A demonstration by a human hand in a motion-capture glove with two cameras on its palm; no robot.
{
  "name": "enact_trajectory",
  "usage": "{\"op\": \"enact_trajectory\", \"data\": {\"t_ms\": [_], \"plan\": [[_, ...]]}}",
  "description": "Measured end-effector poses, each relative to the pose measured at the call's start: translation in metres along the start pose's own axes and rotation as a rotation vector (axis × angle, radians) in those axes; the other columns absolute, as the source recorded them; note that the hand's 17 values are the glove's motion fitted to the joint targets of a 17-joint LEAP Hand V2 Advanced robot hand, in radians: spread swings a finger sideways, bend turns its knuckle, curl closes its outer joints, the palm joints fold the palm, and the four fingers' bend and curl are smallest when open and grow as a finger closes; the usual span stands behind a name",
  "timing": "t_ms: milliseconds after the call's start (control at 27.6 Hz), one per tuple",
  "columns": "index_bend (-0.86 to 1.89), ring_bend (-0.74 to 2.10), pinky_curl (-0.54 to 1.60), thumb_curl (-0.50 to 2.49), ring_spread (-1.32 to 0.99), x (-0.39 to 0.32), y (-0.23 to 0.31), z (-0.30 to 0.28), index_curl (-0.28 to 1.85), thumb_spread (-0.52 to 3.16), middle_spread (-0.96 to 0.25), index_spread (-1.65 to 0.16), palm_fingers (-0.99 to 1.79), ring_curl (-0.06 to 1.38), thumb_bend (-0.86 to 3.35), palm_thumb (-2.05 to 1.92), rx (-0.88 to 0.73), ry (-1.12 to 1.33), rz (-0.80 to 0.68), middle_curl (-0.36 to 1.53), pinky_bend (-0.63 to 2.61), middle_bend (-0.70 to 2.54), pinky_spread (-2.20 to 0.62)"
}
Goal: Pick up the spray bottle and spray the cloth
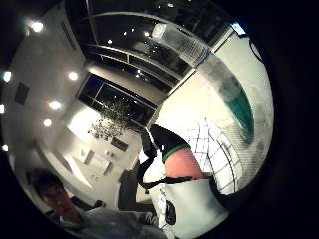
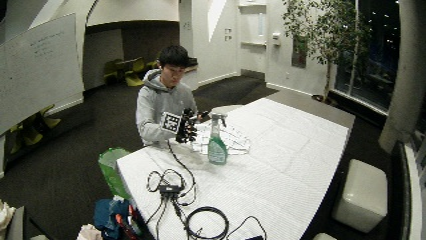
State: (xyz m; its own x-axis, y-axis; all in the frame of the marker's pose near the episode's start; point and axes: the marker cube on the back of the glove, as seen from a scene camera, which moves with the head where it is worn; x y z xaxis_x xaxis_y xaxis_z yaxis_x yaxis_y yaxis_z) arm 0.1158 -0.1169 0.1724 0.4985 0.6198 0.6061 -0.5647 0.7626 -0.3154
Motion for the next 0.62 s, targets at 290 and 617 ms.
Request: {"op": "enact_trajectory", "data": {"t_ms": [290,617], "plan": [[0.11,0.46,0.34,0.31,0.15,0.004,-0.034,0.032,0.16,0.96,0.10,-0.18,0.07,0.27,-0.03,0.49,0.029,-0.064,0.074,0.31,0.62,0.23,0.25],[0.12,0.49,0.33,0.32,0.14,0.004,-0.054,0.057,0.18,0.95,0.08,-0.18,0.16,0.27,-0.03,0.50,0.016,-0.178,0.192,0.33,0.59,0.27,0.25]]}}
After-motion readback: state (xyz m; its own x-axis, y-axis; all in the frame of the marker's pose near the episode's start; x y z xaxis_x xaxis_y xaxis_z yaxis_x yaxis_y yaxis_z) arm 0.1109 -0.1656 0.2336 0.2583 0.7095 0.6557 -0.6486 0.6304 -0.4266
